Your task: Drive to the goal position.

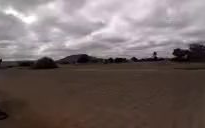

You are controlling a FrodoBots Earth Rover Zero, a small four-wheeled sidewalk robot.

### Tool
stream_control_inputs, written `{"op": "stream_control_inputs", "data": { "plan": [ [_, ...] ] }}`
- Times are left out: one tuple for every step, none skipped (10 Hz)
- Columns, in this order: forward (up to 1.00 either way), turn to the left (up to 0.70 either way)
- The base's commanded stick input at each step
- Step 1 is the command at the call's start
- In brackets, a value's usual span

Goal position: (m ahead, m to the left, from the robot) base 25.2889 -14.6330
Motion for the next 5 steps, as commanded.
{"op": "stream_control_inputs", "data": {
  "plan": [
    [0.45,0.0],
    [0.45,0.0],
    [0.45,-0.1],
    [0.45,-0.27],
    [0.45,-0.27]
  ]
}}
